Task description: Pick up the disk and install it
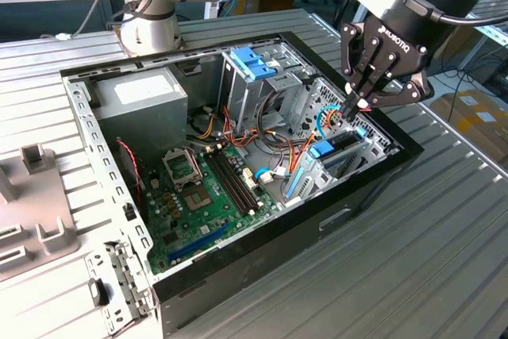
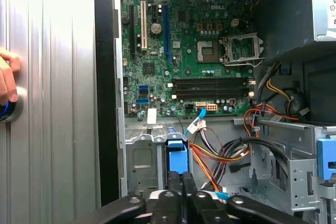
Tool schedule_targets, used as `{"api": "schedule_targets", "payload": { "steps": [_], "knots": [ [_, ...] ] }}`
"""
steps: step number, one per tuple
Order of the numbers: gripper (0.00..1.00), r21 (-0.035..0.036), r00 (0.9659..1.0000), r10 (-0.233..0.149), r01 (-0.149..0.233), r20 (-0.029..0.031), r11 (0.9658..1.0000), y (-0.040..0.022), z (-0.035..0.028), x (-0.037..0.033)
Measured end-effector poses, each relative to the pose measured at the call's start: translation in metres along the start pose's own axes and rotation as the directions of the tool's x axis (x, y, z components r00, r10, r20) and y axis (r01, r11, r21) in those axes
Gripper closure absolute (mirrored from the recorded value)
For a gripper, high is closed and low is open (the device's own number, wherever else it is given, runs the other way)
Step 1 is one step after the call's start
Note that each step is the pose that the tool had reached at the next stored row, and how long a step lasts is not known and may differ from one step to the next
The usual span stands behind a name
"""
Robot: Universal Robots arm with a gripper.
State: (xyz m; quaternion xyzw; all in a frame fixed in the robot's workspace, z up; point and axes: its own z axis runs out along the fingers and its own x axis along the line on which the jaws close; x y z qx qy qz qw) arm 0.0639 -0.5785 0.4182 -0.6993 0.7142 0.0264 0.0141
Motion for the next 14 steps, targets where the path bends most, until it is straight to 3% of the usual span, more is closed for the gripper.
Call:
{"api": "schedule_targets", "payload": {
  "steps": [1,5,10,14],
  "knots": [
    [0.89,-0.0019,1.0000,0.000,0.000,0.0018,1.0000,-0.0012,0.0017,0.0001],
    [0.89,-0.0093,1.0000,0.001,-0.001,0.0039,1.0000,-0.0080,0.0066,0.0002],
    [0.89,-0.0109,1.0000,0.001,0.000,0.0050,0.9999,-0.0205,0.0064,0.0000],
    [0.89,-0.0141,1.0000,0.001,-0.001,0.0074,0.9999,-0.0253,0.0072,-0.0001]
  ]
}}
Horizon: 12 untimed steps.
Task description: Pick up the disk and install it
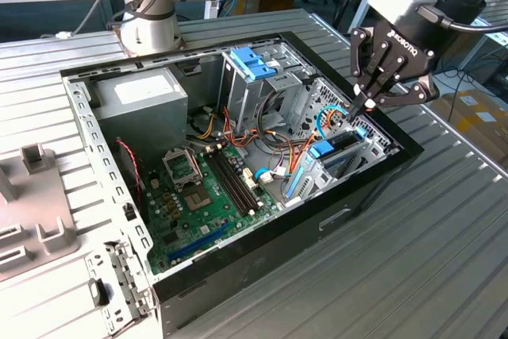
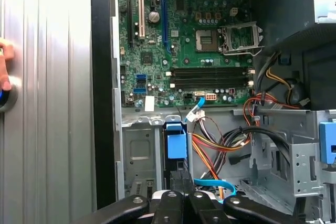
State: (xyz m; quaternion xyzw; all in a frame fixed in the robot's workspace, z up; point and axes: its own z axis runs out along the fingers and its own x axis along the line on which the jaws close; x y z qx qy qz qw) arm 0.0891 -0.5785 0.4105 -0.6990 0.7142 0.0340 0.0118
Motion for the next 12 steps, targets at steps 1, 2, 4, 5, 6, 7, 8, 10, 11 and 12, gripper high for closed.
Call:
{"api": "schedule_targets", "payload": {
  "steps": [1,2,4,5,6,7,8,10,11,12],
  "knots": [
    [0.89,-0.0005,1.0000,0.000,0.000,-0.0002,1.0000,-0.0011,-0.0001,-0.0001],
    [0.89,-0.0005,1.0000,0.000,0.000,-0.0002,1.0000,-0.0014,-0.0001,-0.0001],
    [0.89,-0.0009,1.0000,0.000,0.000,-0.0002,1.0000,-0.0032,-0.0001,0.0001],
    [0.89,-0.0014,1.0000,0.000,0.000,-0.0002,1.0000,-0.0044,-0.0001,0.0001],
    [0.89,-0.0017,1.0000,0.000,0.000,-0.0002,1.0000,-0.0057,-0.0001,0.0001],
    [0.89,-0.0020,1.0000,0.000,0.000,-0.0001,1.0000,-0.0065,0.0000,0.0001],
    [0.89,-0.0022,1.0000,0.000,0.000,-0.0002,1.0000,-0.0074,-0.0001,0.0001],
    [0.89,-0.0028,1.0000,0.000,0.000,-0.0001,1.0000,-0.0099,0.0000,0.0001],
    [0.89,-0.0032,1.0000,0.000,0.000,-0.0002,1.0000,-0.0116,-0.0001,0.0001],
    [0.89,-0.0036,1.0000,0.000,0.000,-0.0003,1.0000,-0.0128,-0.0001,0.0000]
  ]
}}
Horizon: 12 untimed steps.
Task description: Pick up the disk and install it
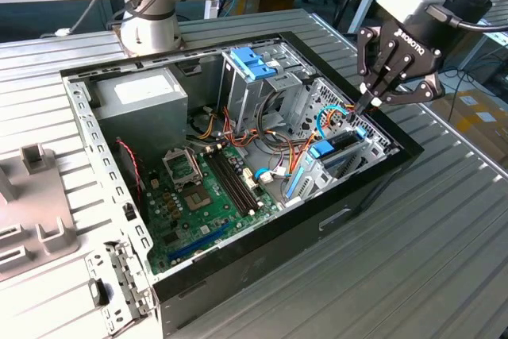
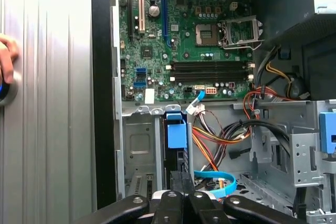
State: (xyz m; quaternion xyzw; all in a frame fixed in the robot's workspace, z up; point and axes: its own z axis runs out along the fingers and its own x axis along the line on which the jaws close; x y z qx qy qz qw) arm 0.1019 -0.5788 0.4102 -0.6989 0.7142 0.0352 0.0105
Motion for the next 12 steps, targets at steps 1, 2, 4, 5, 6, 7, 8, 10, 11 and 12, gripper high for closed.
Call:
{"api": "schedule_targets", "payload": {
  "steps": [1,2,4,5,6,7,8,10,11,12],
  "knots": [
    [0.89,-0.0007,1.0000,0.000,0.000,0.0001,1.0000,-0.0024,0.0000,0.0000],
    [0.89,-0.0026,1.0000,0.000,0.000,0.0000,1.0000,-0.0098,-0.0002,-0.0002],
    [0.89,-0.0046,1.0000,0.000,0.000,-0.0001,1.0000,-0.0172,-0.0004,-0.0004],
    [0.89,-0.0050,1.0000,0.000,0.000,-0.0001,1.0000,-0.0190,-0.0005,-0.0004],
    [0.89,-0.0059,1.0000,0.000,0.000,-0.0001,1.0000,-0.0220,-0.0006,-0.0005],
    [0.89,-0.0065,1.0000,0.000,0.000,-0.0001,1.0000,-0.0243,-0.0007,-0.0006],
    [0.89,-0.0073,1.0000,0.000,0.000,-0.0001,1.0000,-0.0267,-0.0008,-0.0006],
    [0.89,-0.0086,1.0000,0.001,-0.001,-0.0002,1.0000,-0.0307,-0.0008,-0.0007],
    [0.89,-0.0090,1.0000,0.001,-0.001,0.0000,1.0000,-0.0314,-0.0006,-0.0008],
    [0.89,-0.0096,1.0000,0.001,-0.001,-0.0001,1.0000,-0.0326,-0.0004,-0.0008]
  ]
}}
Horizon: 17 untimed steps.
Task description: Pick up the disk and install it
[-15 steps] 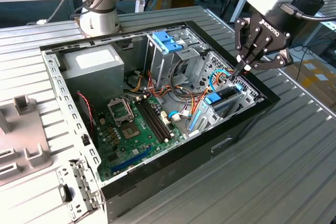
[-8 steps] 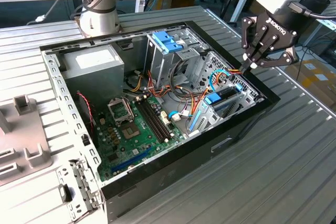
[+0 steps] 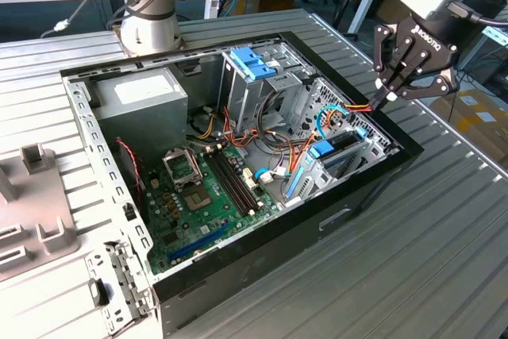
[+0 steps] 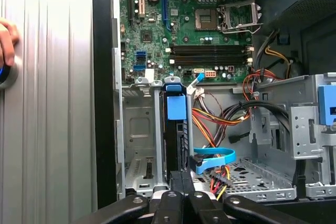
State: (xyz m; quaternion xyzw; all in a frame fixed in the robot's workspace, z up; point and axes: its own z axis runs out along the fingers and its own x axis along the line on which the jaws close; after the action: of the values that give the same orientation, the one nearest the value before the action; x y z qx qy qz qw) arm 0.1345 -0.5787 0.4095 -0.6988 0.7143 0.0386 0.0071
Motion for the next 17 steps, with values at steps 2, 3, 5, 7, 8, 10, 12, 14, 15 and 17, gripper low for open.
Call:
{"api": "schedule_targets", "payload": {
  "steps": [2,3,5,7,8,10,12,14,15,17],
  "knots": [
    [0.89,-0.0006,1.0000,0.000,0.000,-0.0001,1.0000,-0.0013,0.0005,-0.0008],
    [0.89,-0.0007,1.0000,0.000,0.000,-0.0001,1.0000,-0.0020,0.0007,-0.0017],
    [0.89,-0.0014,1.0000,0.000,0.000,-0.0002,1.0000,-0.0043,0.0015,-0.0055],
    [0.89,-0.0034,1.0000,0.000,0.000,-0.0003,1.0000,-0.0086,0.0021,-0.0067],
    [0.89,-0.0049,1.0000,0.000,0.000,-0.0004,1.0000,-0.0114,0.0024,-0.0068],
    [0.89,-0.0087,1.0000,0.001,-0.001,-0.0006,1.0000,-0.0183,0.0030,-0.0070],
    [0.89,-0.0124,1.0000,0.000,0.000,-0.0003,0.9999,-0.0232,0.0045,-0.0077],
    [0.89,-0.0152,1.0000,-0.001,0.001,-0.0007,0.9999,-0.0267,0.0067,-0.0089],
    [0.89,-0.0164,1.0000,-0.002,0.002,-0.0006,0.9999,-0.0280,0.0081,-0.0093],
    [0.89,-0.0197,1.0000,-0.002,0.002,-0.0008,0.9998,-0.0314,0.0119,-0.0105]
  ]
}}
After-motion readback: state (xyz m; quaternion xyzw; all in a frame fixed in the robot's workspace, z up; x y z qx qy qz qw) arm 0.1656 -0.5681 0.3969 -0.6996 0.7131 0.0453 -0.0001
